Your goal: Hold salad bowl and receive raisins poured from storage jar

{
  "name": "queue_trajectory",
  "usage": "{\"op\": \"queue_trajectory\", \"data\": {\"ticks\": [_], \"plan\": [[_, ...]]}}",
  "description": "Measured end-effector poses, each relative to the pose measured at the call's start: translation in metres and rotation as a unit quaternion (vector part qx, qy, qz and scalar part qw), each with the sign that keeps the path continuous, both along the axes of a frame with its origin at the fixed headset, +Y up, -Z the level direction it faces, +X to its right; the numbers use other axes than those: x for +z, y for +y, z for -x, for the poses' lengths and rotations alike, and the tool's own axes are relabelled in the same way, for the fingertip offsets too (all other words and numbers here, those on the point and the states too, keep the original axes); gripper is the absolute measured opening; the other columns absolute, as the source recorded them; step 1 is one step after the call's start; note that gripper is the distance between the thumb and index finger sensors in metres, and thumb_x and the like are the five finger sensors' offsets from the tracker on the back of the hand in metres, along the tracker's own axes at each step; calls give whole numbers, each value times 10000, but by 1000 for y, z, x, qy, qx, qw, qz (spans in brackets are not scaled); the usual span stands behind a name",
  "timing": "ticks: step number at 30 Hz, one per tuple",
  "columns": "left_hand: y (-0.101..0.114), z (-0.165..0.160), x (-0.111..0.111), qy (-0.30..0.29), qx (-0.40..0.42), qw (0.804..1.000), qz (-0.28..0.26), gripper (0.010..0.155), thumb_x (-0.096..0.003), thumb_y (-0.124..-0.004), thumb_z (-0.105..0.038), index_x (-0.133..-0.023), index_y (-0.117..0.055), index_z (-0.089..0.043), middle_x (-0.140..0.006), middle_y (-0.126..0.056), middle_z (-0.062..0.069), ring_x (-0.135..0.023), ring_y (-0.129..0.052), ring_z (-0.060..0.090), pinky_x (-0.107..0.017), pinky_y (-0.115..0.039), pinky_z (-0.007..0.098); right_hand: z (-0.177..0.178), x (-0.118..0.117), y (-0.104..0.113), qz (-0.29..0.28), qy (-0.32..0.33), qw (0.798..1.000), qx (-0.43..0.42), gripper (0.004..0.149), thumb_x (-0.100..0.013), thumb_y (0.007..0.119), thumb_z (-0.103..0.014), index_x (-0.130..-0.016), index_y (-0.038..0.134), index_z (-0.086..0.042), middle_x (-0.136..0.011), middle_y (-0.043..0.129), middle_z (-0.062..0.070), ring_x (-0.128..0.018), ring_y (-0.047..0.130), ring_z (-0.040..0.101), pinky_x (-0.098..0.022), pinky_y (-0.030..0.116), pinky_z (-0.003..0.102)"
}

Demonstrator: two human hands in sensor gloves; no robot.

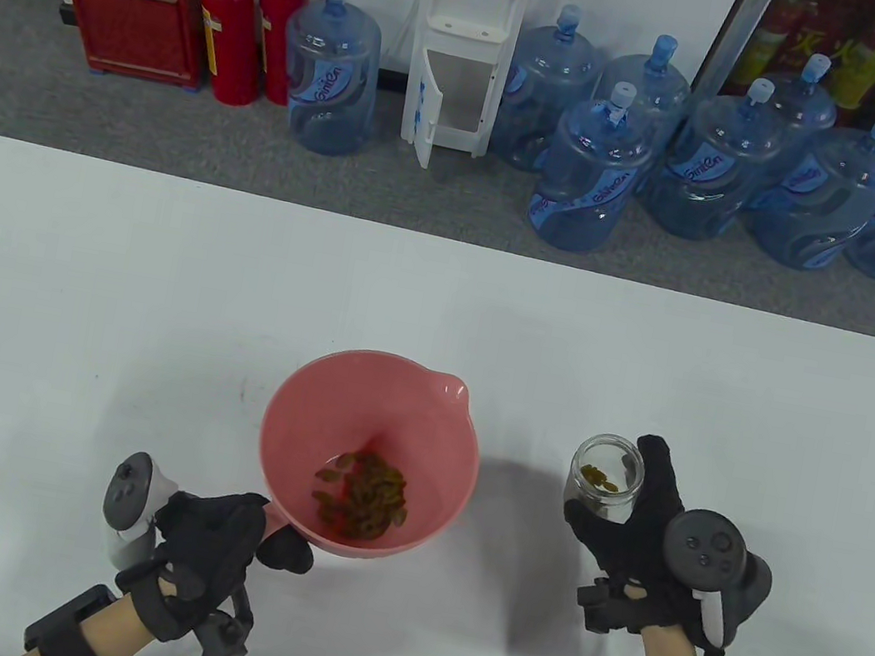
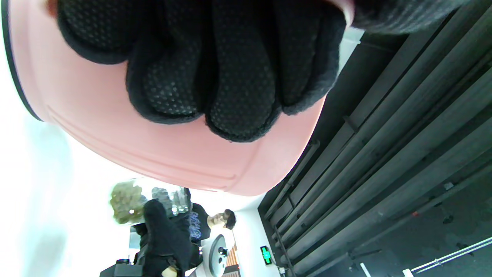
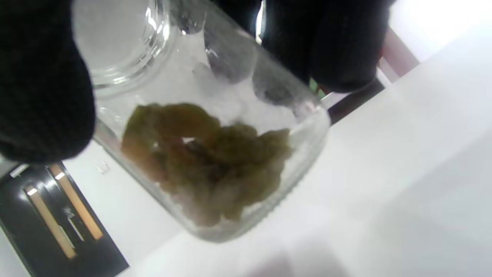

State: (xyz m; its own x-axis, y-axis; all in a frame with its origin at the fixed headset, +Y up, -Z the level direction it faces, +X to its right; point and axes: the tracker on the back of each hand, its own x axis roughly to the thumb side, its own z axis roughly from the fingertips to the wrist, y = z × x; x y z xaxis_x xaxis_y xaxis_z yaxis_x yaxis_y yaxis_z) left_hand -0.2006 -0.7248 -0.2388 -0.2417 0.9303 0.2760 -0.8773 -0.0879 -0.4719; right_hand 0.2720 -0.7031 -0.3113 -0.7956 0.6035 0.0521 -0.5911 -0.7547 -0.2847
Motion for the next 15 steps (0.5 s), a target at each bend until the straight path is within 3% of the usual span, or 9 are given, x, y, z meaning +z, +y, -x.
{"op": "queue_trajectory", "data": {"ticks": [5,15], "plan": [[1,1,0,4,1,1000,-1,432,-413,-642,-517,-513,-958,-241,-551,-1033,-3,-490,-1010,355,-509,-755,552,-6,-5,-12,40,-7,999,21,1091,-196,1033,-611,-1016,382,-302,-1030,614,12,-900,863,321,-649,789,494],[1,2,-1,9,2,1000,-2,433,-412,-641,-517,-513,-958,-239,-552,-1032,0,-490,-1009,354,-509,-755,553,-21,-10,-31,101,5,995,-16,1100,-232,1009,-600,-1012,309,-267,-1041,557,25,-937,805,323,-690,740,486]]}}
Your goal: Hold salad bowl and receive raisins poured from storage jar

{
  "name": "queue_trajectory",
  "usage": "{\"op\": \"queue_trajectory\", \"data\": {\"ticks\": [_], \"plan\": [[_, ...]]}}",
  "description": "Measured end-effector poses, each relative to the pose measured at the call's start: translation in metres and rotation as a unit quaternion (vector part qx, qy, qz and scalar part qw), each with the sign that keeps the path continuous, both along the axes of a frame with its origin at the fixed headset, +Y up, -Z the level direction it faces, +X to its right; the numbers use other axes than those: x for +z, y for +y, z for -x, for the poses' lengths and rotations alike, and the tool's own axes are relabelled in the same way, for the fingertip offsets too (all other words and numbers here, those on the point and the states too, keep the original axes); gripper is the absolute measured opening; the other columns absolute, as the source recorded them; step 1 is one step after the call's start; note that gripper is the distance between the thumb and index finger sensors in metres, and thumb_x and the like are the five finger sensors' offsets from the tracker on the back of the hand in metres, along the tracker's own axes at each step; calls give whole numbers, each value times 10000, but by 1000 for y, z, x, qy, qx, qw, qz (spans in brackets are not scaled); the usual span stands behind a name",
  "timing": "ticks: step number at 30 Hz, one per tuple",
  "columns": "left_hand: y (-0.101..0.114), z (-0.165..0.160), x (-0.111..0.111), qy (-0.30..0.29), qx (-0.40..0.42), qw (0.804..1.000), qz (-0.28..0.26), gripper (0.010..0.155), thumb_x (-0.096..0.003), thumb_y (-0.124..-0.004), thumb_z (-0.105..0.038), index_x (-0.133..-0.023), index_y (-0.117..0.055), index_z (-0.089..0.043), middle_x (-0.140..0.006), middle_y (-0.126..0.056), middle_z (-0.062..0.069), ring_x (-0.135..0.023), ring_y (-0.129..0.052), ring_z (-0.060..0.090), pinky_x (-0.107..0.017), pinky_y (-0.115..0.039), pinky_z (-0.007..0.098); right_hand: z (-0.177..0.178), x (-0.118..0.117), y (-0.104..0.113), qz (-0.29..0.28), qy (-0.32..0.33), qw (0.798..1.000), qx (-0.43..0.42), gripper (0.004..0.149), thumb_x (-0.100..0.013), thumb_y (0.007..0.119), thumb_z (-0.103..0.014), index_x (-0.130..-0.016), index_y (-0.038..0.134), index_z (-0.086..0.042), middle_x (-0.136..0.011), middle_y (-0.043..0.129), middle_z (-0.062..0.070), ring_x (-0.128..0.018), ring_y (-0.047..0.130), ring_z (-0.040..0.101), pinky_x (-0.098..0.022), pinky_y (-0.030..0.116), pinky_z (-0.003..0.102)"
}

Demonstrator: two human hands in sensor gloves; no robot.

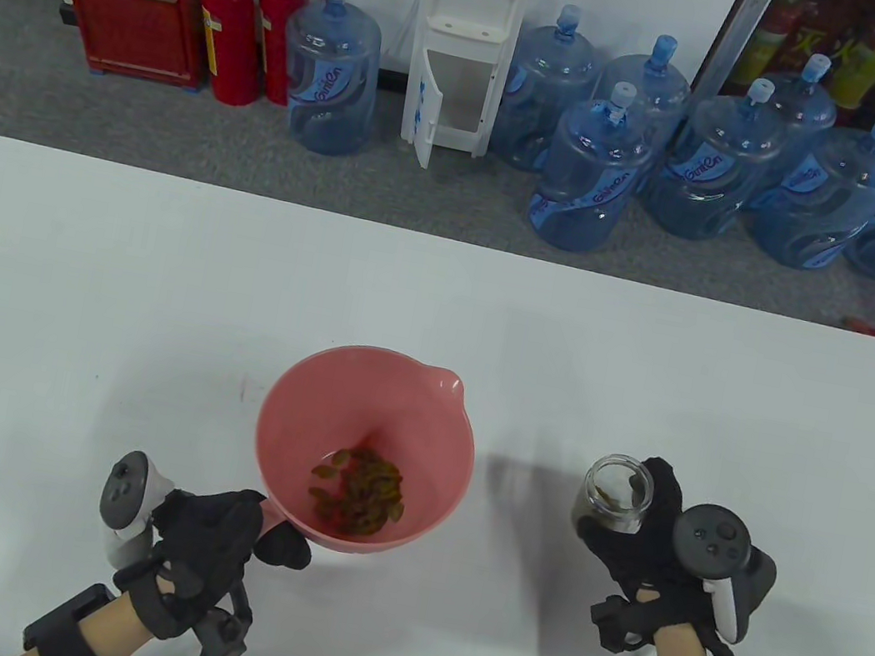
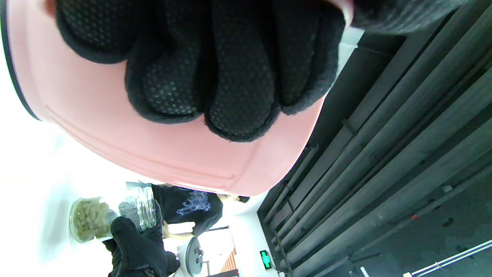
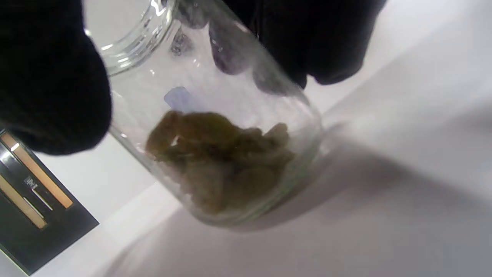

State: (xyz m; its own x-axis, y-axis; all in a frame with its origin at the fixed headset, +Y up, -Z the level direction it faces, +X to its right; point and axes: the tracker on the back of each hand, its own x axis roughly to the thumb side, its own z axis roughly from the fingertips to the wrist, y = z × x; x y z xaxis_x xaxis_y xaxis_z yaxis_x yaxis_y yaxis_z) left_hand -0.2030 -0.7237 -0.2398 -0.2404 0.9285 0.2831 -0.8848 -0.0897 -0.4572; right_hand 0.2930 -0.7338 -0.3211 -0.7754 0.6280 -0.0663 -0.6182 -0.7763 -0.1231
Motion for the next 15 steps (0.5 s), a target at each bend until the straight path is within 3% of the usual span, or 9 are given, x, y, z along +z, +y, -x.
{"op": "queue_trajectory", "data": {"ticks": [6,9,12,15], "plan": [[0,1,0,0,1,1000,0,433,-412,-641,-517,-512,-959,-240,-551,-1033,-1,-489,-1010,354,-509,-755,553,-6,4,0,23,0,1000,14,1112,-258,930,-663,-1023,235,-253,-1066,482,36,-979,700,331,-735,585,541],[1,1,0,1,-1,1000,-3,433,-413,-641,-517,-513,-958,-240,-551,-1033,-1,-488,-1009,354,-507,-755,553,-6,10,14,20,-8,1000,20,1118,-274,889,-687,-1030,192,-248,-1088,404,78,-1006,607,373,-751,463,594],[2,2,0,6,-4,1000,-10,434,-413,-640,-516,-512,-958,-239,-548,-1033,1,-484,-1009,355,-504,-755,554,7,18,38,-31,1,996,85,1115,-276,865,-708,-1036,179,-268,-1107,339,75,-1033,541,375,-760,409,604],[3,4,0,10,-3,1000,-13,434,-413,-639,-517,-513,-958,-240,-551,-1032,-1,-487,-1008,355,-506,-753,554,31,30,63,-92,24,983,160,1044,-301,768,-747,-1038,169,-313,-1123,274,34,-1067,445,353,-775,356,595]]}}
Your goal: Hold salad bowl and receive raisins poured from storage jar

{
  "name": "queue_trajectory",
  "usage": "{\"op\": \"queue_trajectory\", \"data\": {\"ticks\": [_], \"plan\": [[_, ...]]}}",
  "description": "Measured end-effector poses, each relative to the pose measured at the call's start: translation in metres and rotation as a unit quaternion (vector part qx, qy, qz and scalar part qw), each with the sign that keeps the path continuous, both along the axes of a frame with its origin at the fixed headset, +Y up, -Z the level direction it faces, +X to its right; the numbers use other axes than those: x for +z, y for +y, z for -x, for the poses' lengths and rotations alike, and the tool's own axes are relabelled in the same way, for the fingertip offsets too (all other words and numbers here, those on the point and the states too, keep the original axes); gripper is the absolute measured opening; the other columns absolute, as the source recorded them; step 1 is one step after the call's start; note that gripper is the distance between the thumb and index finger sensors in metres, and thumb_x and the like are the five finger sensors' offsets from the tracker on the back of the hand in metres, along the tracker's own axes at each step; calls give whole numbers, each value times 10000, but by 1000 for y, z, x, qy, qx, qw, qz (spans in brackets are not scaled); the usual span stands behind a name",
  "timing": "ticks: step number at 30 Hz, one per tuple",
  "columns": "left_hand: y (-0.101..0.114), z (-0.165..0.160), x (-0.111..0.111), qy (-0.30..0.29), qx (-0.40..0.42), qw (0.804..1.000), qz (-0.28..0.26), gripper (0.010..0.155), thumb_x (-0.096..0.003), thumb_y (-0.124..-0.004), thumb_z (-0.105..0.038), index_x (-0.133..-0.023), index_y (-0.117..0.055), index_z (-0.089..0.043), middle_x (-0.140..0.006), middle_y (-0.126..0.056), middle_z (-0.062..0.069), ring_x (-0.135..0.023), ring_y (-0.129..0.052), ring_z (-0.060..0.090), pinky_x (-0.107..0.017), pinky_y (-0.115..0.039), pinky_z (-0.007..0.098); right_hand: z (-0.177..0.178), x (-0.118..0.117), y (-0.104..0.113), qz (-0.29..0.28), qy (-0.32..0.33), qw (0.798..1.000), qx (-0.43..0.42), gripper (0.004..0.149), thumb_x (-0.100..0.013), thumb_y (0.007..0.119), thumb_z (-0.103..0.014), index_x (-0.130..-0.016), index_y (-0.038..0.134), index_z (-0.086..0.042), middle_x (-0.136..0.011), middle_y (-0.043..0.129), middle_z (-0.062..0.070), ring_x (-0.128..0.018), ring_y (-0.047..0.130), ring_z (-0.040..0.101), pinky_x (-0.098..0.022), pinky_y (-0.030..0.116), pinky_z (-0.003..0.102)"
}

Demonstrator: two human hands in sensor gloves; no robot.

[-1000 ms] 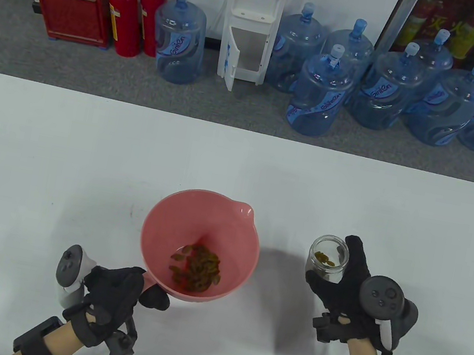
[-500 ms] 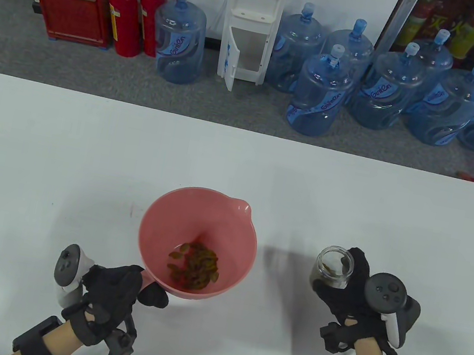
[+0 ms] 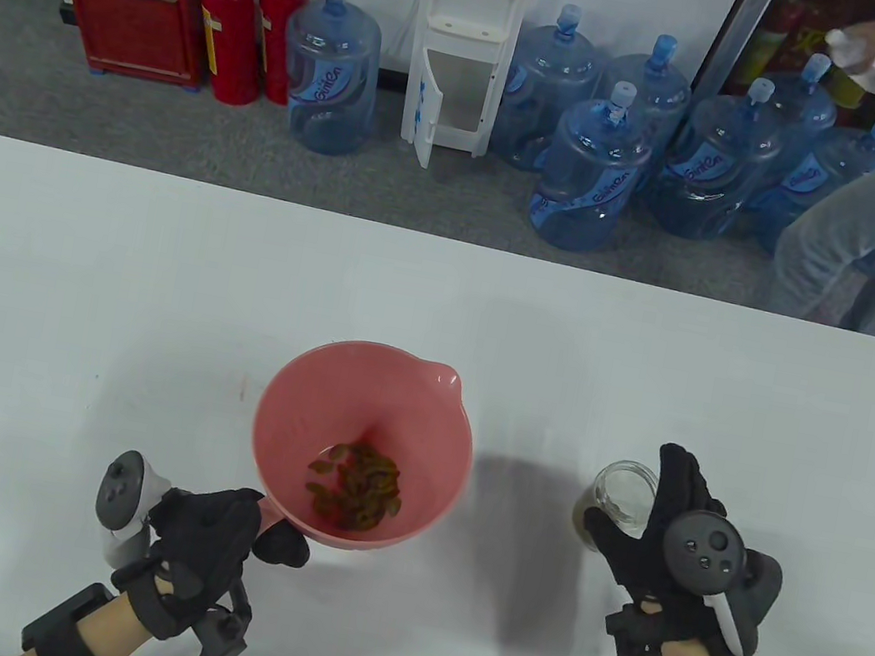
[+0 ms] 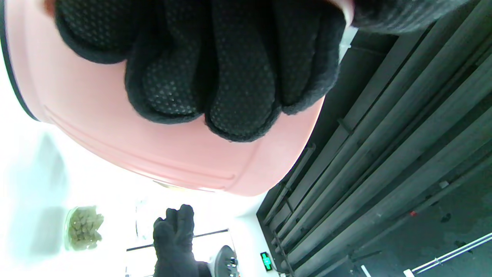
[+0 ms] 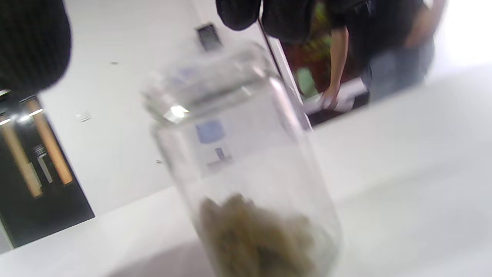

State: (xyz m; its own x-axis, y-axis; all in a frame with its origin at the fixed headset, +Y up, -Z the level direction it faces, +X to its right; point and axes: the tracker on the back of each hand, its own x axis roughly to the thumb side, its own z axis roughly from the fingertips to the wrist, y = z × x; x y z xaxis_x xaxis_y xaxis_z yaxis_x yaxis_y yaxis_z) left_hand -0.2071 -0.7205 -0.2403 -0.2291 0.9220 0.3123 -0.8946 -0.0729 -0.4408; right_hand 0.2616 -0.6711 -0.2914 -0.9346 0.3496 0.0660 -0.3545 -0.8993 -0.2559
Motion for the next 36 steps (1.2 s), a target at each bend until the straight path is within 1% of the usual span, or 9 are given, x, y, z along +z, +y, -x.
{"op": "queue_trajectory", "data": {"ticks": [1,5,7,11,16,19,29,31,36], "plan": [[0,1,0,2,1,1000,-1,434,-413,-639,-517,-512,-958,-240,-550,-1032,0,-485,-1009,355,-505,-754,554,13,4,8,-18,23,999,20,1012,-311,736,-748,-1037,165,-332,-1128,246,20,-1080,400,345,-779,323,595],[1,2,0,8,-3,1000,-7,435,-413,-640,-517,-512,-958,-239,-548,-1033,0,-484,-1008,355,-502,-756,553,52,13,20,-50,90,993,53,966,-318,708,-732,-1031,166,-371,-1134,207,-24,-1101,300,298,-783,226,588],[1,3,0,10,-1,1000,-8,433,-414,-639,-517,-512,-958,-241,-549,-1032,0,-483,-1009,355,-502,-755,553,71,16,21,-54,123,988,72,955,-317,710,-724,-1028,168,-386,-1134,186,-46,-1106,264,277,-784,187,582],[1,3,0,12,-1,1000,-10,434,-414,-639,-518,-511,-959,-240,-548,-1033,0,-483,-1009,356,-502,-756,553,97,19,12,-70,148,981,102,933,-316,713,-712,-1025,197,-393,-1132,206,-61,-1108,278,253,-791,196,570],[2,4,0,14,-3,1000,-12,434,-414,-639,-518,-512,-958,-241,-550,-1032,-1,-483,-1008,356,-502,-756,553,104,22,-8,-82,155,979,105,923,-321,723,-702,-1026,213,-393,-1131,222,-66,-1107,267,245,-795,199,565],[1,4,0,15,-3,1000,-12,435,-414,-639,-518,-513,-958,-241,-548,-1033,-1,-485,-1010,348,-502,-756,552,104,24,-15,-85,154,979,104,917,-321,723,-703,-1025,219,-400,-1133,234,-67,-1108,273,243,-796,206,564],[-6,2,-3,15,-14,1000,1,435,-415,-639,-520,-515,-958,-243,-552,-1032,-3,-488,-1009,346,-504,-756,551,110,36,-16,-99,165,973,127,914,-320,707,-711,-1027,223,-394,-1132,226,-65,-1106,267,244,-792,203,566],[-7,1,-3,12,-14,1000,7,435,-415,-637,-521,-517,-957,-244,-553,-1031,-4,-491,-1008,345,-506,-755,551,110,37,-18,-90,168,974,119,913,-322,708,-710,-1028,224,-393,-1132,228,-63,-1106,270,245,-792,203,567],[-1,-2,-7,23,-36,999,14,433,-416,-636,-531,-517,-957,-258,-557,-1033,-19,-496,-1012,332,-518,-761,539,108,38,-19,-84,171,973,127,913,-322,708,-713,-1030,231,-390,-1133,235,-60,-1106,278,247,-790,209,570]]}}
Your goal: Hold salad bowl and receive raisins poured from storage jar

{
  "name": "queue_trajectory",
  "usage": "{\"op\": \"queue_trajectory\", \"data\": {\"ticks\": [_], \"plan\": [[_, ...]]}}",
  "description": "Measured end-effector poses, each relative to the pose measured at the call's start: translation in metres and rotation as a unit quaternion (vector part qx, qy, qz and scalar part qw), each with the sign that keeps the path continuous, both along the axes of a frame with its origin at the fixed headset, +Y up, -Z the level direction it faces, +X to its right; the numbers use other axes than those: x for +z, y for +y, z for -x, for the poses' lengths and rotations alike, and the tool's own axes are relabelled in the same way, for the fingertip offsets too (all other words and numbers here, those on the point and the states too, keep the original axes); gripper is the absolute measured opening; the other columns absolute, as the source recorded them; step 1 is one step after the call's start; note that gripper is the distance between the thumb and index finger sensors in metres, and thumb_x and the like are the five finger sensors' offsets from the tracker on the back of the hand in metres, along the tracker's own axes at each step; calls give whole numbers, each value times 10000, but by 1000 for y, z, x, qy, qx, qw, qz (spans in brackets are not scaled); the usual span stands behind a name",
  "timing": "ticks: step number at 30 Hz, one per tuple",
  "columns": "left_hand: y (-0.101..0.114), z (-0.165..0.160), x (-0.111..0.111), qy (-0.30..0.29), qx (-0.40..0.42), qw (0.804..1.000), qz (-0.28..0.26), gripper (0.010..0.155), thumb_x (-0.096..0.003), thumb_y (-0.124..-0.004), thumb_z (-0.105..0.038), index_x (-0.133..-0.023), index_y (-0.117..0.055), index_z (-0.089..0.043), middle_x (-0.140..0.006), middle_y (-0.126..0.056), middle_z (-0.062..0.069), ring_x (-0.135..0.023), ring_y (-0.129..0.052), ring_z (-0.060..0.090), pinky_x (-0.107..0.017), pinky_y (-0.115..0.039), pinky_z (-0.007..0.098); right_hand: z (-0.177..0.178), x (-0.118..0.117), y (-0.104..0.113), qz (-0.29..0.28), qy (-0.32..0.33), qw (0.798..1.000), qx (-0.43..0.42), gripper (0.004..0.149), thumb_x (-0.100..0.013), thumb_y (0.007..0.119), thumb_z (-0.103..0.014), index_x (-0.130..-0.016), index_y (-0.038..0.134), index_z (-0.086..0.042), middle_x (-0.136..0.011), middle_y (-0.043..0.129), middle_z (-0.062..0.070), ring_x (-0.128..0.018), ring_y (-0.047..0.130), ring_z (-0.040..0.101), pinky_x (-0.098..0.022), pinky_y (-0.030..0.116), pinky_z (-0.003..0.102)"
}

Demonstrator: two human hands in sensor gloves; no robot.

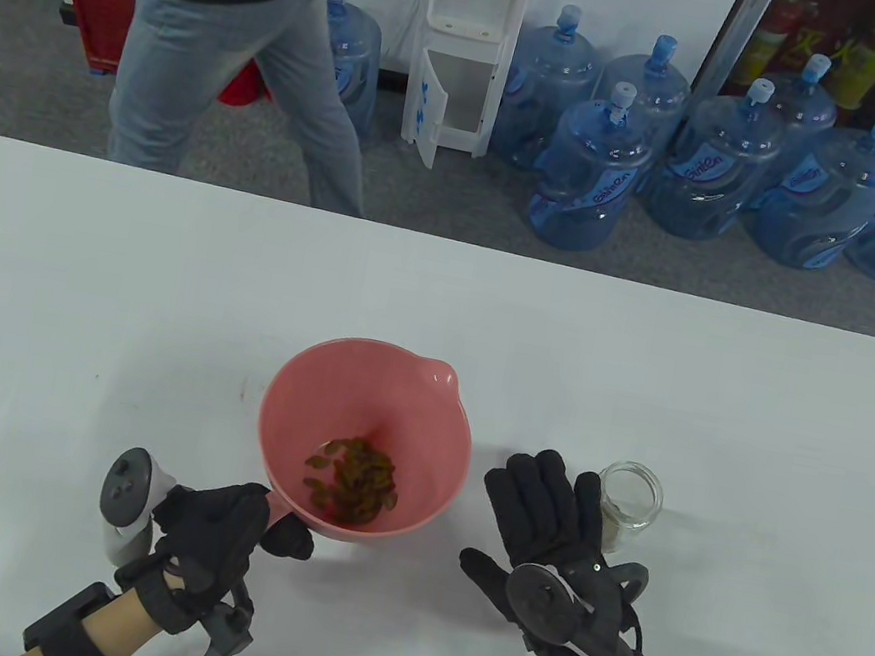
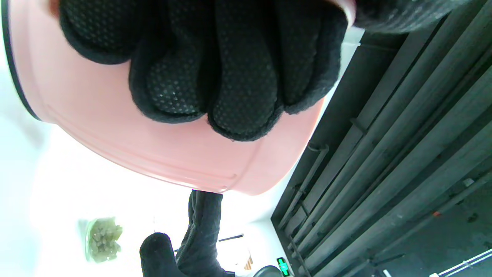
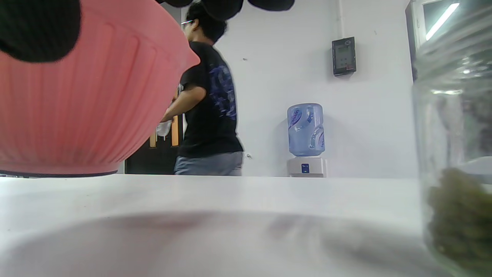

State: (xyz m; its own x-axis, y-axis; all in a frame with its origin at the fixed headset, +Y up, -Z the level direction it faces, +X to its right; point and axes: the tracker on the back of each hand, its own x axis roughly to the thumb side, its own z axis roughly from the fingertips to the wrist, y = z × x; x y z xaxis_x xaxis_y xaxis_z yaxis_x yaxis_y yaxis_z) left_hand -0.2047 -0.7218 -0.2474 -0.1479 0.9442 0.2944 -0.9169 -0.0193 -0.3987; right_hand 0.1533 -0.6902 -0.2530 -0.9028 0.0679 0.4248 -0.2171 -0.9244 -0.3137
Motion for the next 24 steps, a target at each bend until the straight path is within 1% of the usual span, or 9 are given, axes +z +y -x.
{"op": "queue_trajectory", "data": {"ticks": [5,8,11,15,18,22,24], "plan": [[15,-13,-23,10,-16,1000,12,434,-417,-634,-533,-521,-955,-260,-561,-1031,-21,-503,-1011,331,-524,-759,537,-2,-1,0,6,3,1000,-3,905,-321,710,-712,-1032,253,-388,-1134,269,-61,-1106,304,243,-791,217,569],[24,-29,-48,16,-40,999,9,433,-417,-632,-536,-522,-953,-266,-567,-1029,-27,-511,-1010,325,-533,-759,532,-2,-1,1,8,3,1000,-3,906,-321,712,-712,-1032,253,-387,-1133,275,-59,-1105,310,243,-791,222,568],[26,-44,-74,28,-44,998,19,433,-416,-632,-535,-523,-952,-264,-571,-1027,-26,-517,-1006,332,-541,-754,534,-3,0,1,10,2,1000,0,908,-321,710,-714,-1032,252,-386,-1133,274,-58,-1105,311,244,-790,224,568],[19,-61,-111,48,-43,997,38,434,-417,-630,-537,-528,-949,-264,-578,-1022,-27,-531,-999,330,-553,-746,532,-4,1,1,13,5,1000,-2,910,-320,710,-715,-1033,249,-385,-1134,270,-56,-1105,308,245,-789,221,569],[11,-69,-127,60,-43,996,51,434,-417,-629,-538,-530,-948,-266,-582,-1022,-28,-537,-999,328,-559,-746,530,-5,2,1,14,6,1000,-2,911,-319,709,-716,-1033,249,-385,-1134,270,-56,-1105,305,246,-788,222,570],[-5,-76,-139,75,-46,993,73,435,-417,-630,-537,-530,-950,-265,-582,-1023,-29,-536,-1001,328,-558,-748,530,-5,2,1,16,6,1000,3,911,-322,712,-714,-1034,250,-383,-1134,268,-55,-1106,302,238,-783,208,572],[-14,-77,-141,78,-47,992,82,435,-417,-630,-537,-530,-950,-265,-583,-1023,-28,-538,-1000,328,-559,-748,531,-6,2,2,17,6,1000,4,912,-321,712,-714,-1034,250,-382,-1134,266,-55,-1105,299,240,-783,207,572]]}}
